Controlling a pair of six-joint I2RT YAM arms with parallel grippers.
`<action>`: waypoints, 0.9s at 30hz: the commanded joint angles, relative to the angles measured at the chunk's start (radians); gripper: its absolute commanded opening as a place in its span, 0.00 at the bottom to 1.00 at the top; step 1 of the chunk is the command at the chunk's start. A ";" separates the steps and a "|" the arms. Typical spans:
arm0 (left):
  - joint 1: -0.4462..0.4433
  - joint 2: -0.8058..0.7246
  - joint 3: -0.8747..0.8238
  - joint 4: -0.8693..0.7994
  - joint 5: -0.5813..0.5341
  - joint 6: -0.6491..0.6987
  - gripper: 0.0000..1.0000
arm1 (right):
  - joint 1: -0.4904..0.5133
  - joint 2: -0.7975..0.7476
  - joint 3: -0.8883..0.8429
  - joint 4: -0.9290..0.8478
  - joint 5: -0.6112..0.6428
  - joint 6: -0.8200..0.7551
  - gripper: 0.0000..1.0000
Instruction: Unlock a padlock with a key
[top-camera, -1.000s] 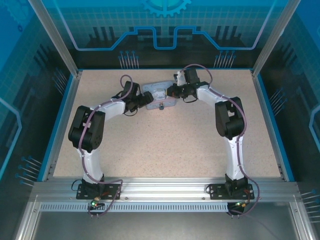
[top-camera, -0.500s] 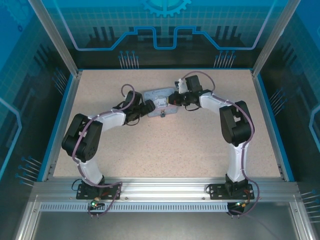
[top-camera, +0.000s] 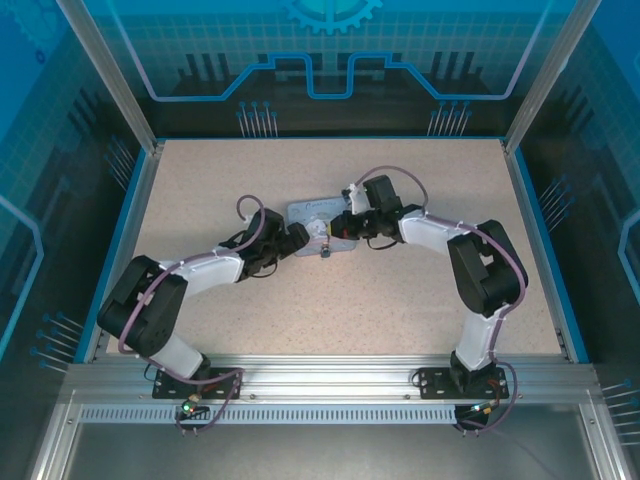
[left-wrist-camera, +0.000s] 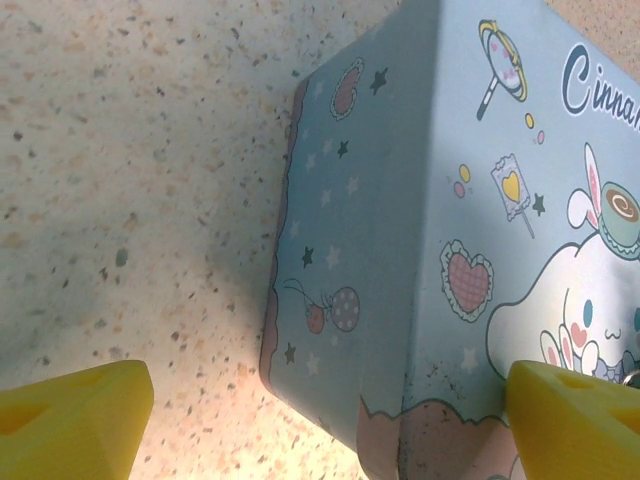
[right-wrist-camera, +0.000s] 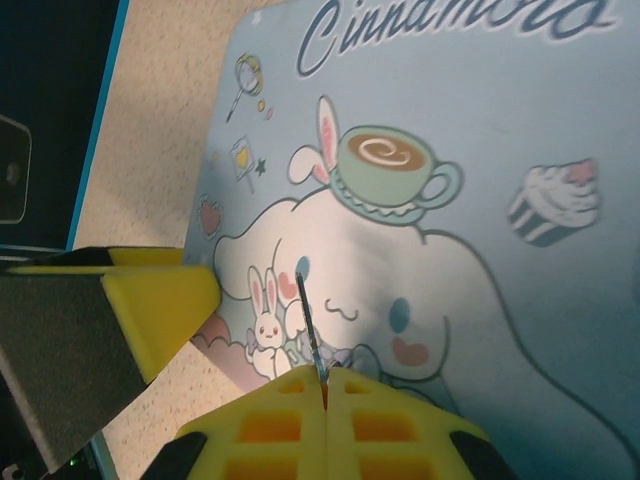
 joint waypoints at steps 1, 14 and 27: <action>-0.019 -0.019 -0.063 -0.201 -0.010 0.008 0.91 | 0.042 0.023 -0.069 -0.110 0.033 0.017 0.00; -0.082 -0.350 -0.173 -0.036 0.078 0.130 0.95 | -0.011 -0.060 0.049 -0.141 -0.008 -0.088 0.00; -0.248 -0.131 -0.348 0.616 0.057 0.197 0.96 | -0.029 0.006 0.063 -0.058 0.002 -0.121 0.00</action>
